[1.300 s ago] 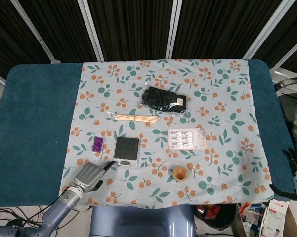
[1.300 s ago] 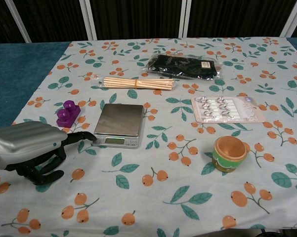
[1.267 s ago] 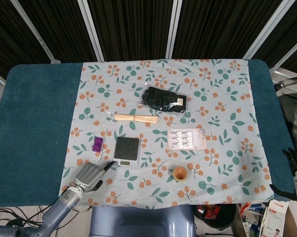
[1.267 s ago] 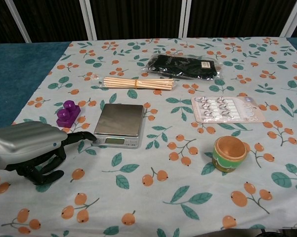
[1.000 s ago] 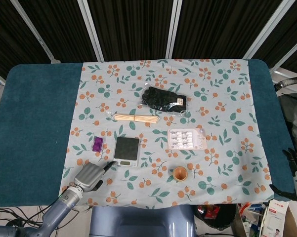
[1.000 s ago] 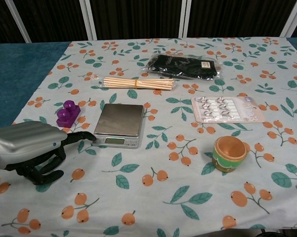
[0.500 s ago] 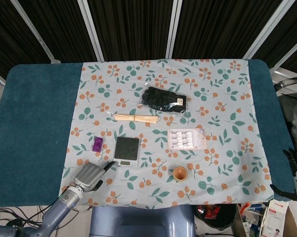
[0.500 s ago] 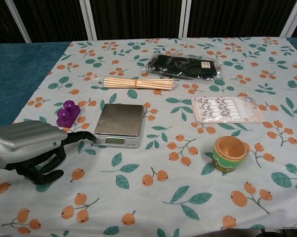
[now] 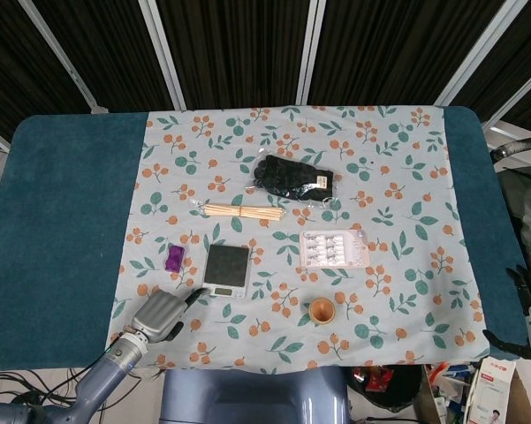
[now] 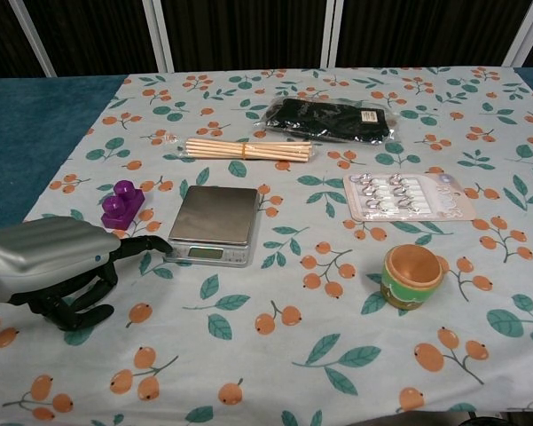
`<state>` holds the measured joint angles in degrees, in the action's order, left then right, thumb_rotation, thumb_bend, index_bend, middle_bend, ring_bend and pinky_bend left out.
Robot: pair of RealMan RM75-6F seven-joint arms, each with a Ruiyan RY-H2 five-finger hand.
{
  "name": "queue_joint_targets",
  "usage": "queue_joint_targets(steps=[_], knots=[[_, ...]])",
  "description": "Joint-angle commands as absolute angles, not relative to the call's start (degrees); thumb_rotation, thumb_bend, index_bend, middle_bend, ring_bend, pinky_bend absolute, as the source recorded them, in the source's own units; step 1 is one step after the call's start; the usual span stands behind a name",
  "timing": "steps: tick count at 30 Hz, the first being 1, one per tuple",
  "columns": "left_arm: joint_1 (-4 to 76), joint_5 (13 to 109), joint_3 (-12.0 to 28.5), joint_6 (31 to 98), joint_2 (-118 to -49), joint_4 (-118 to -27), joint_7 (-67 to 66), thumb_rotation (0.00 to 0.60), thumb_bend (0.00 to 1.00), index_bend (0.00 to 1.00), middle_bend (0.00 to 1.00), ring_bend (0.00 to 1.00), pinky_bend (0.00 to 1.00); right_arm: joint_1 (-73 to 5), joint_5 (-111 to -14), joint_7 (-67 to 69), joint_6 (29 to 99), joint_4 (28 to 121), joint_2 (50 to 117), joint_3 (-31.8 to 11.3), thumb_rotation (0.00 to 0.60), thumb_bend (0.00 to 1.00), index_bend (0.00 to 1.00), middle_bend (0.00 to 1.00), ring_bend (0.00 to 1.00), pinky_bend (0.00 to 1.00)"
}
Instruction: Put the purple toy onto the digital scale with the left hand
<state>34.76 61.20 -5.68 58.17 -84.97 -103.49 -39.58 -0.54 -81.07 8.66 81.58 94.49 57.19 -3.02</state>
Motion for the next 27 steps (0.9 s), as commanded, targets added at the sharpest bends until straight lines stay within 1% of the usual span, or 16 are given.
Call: queue_joint_targets(steps=[1, 6, 12, 21, 25, 27], knots=[[34.8, 61.1, -5.7, 58.2, -85.0, -103.4, -39.7, 0.6, 0.46, 0.12, 0.76, 0.75, 0.72, -0.6, -81.0, 8.6, 81.5, 94.5, 57.2, -3.0, 0.6, 0.08, 0.0, 0.0, 0.13, 0.18], [34.9, 60.9, -5.8, 58.0, -85.1, -103.3, -39.7, 0.6, 0.46, 0.13, 0.76, 0.75, 0.72, -0.5, -81.0, 8.6, 81.4, 94.5, 57.1, -3.0, 0.6, 0.08, 0.0, 0.0, 0.13, 0.18], [35.0, 60.6, -5.9, 57.9, -85.2, -103.1, -40.0, 0.6, 0.46, 0.21, 0.76, 0.75, 0.72, -0.5, -80.9, 8.6, 81.5, 94.6, 57.1, -3.0, 0.6, 0.08, 0.0, 0.0, 0.13, 0.18], [35.2, 59.7, -6.1, 57.8, -85.5, -102.7, -40.9, 0.6, 0.46, 0.32, 0.76, 0.75, 0.72, -0.5, -80.9, 8.7, 81.4, 94.7, 57.0, -3.0, 0.6, 0.08, 0.0, 0.0, 0.13, 0.18], [35.2, 59.7, -6.1, 58.0, -85.5, -102.9, -41.2, 0.6, 0.46, 0.32, 0.76, 0.75, 0.72, -0.5, -80.9, 8.7, 81.3, 94.7, 57.0, -3.0, 0.6, 0.08, 0.0, 0.0, 0.13, 0.18], [35.2, 59.8, -6.1, 58.2, -85.4, -103.1, -41.2, 0.6, 0.46, 0.29, 0.76, 0.75, 0.72, -0.5, -80.9, 8.7, 81.3, 94.7, 57.0, -3.0, 0.6, 0.08, 0.0, 0.0, 0.13, 0.18]])
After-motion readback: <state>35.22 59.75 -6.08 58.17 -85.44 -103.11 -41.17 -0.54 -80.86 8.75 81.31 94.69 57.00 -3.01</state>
